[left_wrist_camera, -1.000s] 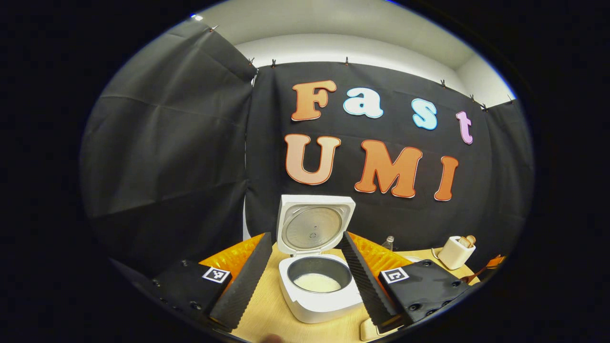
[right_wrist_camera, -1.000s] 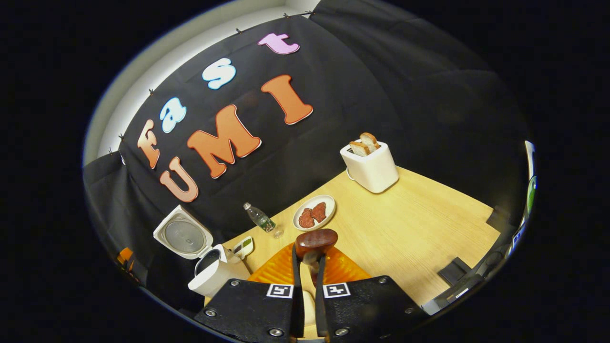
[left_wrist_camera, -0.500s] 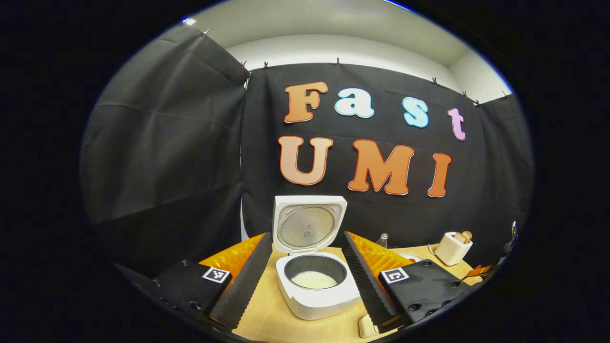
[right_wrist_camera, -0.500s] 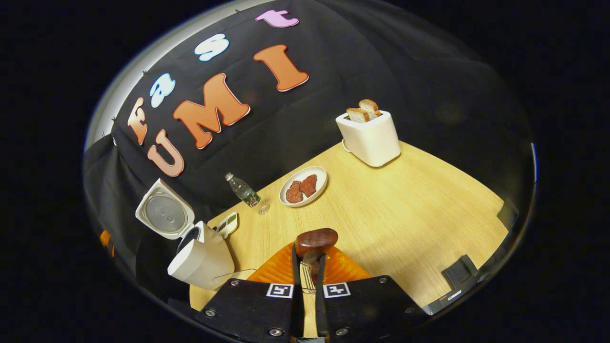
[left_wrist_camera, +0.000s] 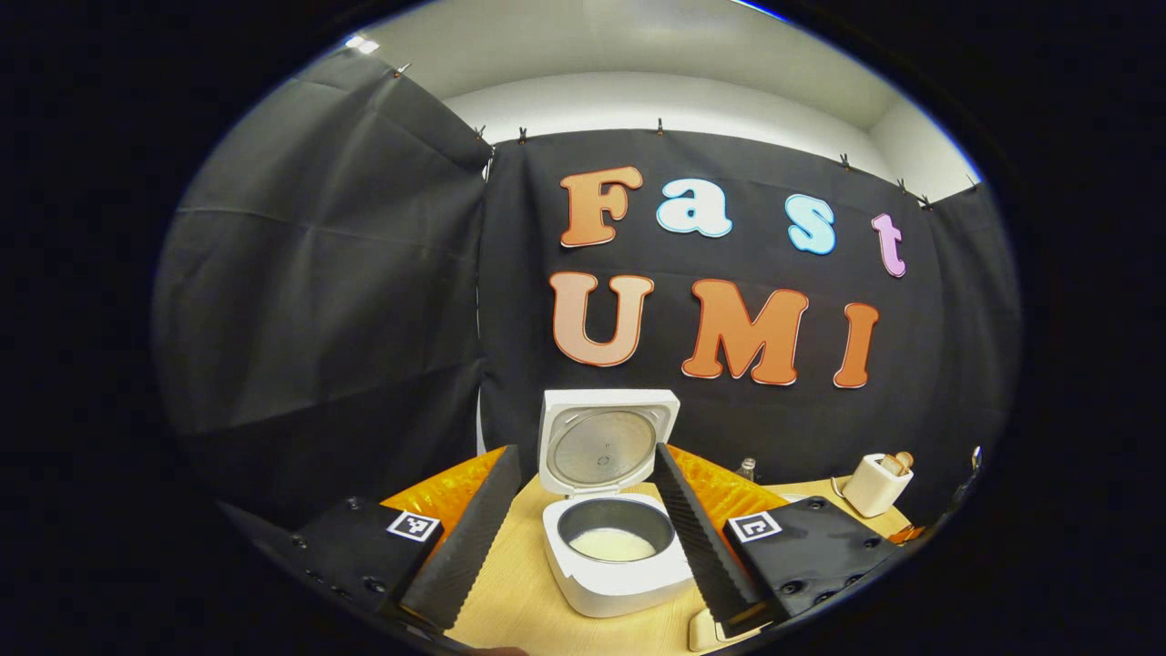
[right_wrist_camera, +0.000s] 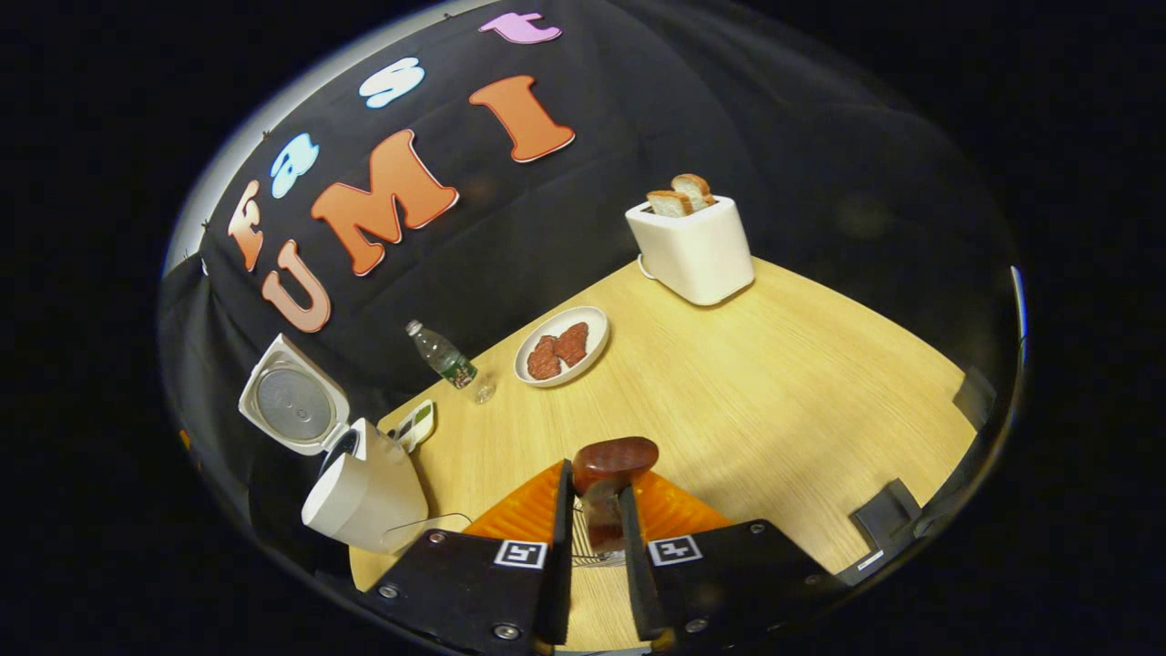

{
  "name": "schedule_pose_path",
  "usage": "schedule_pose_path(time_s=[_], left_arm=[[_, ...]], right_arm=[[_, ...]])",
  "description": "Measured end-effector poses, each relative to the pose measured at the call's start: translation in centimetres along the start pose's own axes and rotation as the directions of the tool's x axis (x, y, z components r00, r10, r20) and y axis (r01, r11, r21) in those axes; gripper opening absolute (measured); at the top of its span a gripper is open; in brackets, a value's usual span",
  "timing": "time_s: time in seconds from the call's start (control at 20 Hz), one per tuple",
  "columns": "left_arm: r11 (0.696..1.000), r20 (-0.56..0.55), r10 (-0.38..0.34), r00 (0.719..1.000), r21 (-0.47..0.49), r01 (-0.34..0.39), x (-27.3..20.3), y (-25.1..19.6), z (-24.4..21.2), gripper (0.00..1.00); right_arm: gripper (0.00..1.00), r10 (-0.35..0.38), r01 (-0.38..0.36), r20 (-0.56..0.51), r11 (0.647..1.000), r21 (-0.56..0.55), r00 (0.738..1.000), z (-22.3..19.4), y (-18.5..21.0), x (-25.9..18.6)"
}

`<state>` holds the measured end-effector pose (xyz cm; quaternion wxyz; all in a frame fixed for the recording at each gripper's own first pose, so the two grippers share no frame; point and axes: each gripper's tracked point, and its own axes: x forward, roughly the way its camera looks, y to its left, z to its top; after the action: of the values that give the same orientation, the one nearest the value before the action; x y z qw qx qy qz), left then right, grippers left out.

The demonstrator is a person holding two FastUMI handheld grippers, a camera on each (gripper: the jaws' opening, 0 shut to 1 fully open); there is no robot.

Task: Close the left gripper, press the button to open the rice cooker; take a wooden spoon from the chopstick holder with the right hand, scoop a spoonful of rice and pour it into the rice cooker, then put the wooden spoon back into the chopstick holder.

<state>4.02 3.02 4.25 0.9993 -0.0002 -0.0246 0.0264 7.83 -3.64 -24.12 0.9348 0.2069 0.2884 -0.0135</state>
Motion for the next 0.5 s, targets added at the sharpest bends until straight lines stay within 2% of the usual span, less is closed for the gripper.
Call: schedule_pose_path(time_s=[0.05, 0.1, 0.15, 0.2, 0.25, 0.35, 0.5], left_arm=[[1.000, 0.009, -0.002, 1.000, 0.016, 0.002, 0.6, 0.0, 0.8, 0.99], [0.999, 0.019, 0.001, 1.000, 0.032, -0.001, 1.4, 0.2, 1.7, 0.99], [0.999, 0.027, 0.005, 1.000, 0.039, -0.006, 2.2, 0.4, 2.5, 0.99], [0.999, 0.038, 0.001, 0.999, 0.039, -0.002, 2.8, 0.2, 3.3, 0.99], [0.999, 0.042, -0.005, 0.999, 0.040, 0.003, 3.8, -0.1, 4.1, 0.99], [0.999, 0.035, 0.003, 0.999, 0.045, -0.004, 5.8, -0.2, 4.9, 0.99], [0.999, 0.024, -0.026, 0.999, 0.046, 0.024, 9.5, -1.9, 6.2, 0.99]], right_arm=[[0.39, -0.006, 0.007, 0.004, 1.000, -0.019, 1.000, -0.1, -0.2, -0.5], [0.47, -0.016, 0.016, 0.007, 0.999, -0.040, 1.000, -0.3, -0.2, -1.3], [0.62, -0.034, 0.036, 0.022, 0.997, -0.064, 0.999, -0.2, -0.4, -2.3], [0.68, -0.058, 0.063, 0.052, 0.994, -0.094, 0.997, 0.2, -0.8, -3.1], [0.82, -0.079, 0.088, 0.079, 0.989, -0.120, 0.994, 0.7, -1.1, -4.0], [0.95, -0.107, 0.126, 0.126, 0.980, -0.154, 0.986, 1.8, -1.2, -6.0], [0.95, -0.120, 0.150, 0.178, 0.974, -0.168, 0.977, 3.1, -0.9, -8.6]])
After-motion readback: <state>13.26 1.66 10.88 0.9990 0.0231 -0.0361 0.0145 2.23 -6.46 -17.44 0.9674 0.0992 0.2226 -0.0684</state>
